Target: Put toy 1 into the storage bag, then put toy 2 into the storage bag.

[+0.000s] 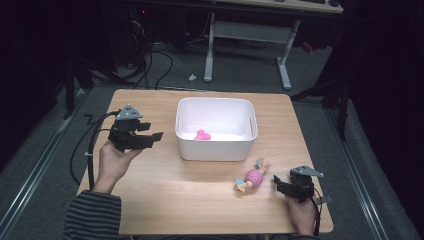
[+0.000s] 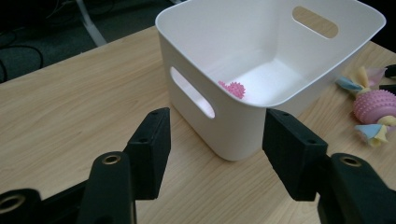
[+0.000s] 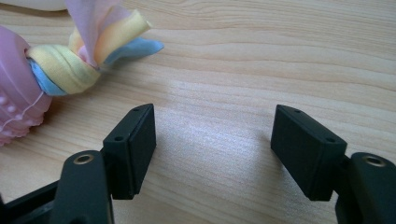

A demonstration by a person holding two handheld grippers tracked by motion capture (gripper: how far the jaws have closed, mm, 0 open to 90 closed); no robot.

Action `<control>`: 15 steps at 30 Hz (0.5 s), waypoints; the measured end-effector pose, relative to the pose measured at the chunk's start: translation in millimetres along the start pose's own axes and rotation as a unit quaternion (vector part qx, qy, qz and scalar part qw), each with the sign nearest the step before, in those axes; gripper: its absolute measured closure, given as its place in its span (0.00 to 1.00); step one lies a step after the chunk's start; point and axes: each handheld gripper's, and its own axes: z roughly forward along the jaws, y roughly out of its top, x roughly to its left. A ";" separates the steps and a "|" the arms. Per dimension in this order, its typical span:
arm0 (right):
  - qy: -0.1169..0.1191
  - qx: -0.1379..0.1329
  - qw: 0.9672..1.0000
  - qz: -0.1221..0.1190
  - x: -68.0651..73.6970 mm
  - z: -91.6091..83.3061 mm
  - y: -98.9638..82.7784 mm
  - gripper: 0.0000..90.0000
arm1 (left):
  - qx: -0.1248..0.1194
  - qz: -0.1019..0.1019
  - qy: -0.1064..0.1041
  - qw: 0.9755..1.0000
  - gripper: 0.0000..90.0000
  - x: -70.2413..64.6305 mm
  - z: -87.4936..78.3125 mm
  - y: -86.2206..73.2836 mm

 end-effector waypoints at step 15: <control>-0.001 0.000 1.000 0.001 0.0 -0.1 0.0 0.35 | -0.014 -0.042 0.008 0.999 0.44 14.3 -5.1 -38.0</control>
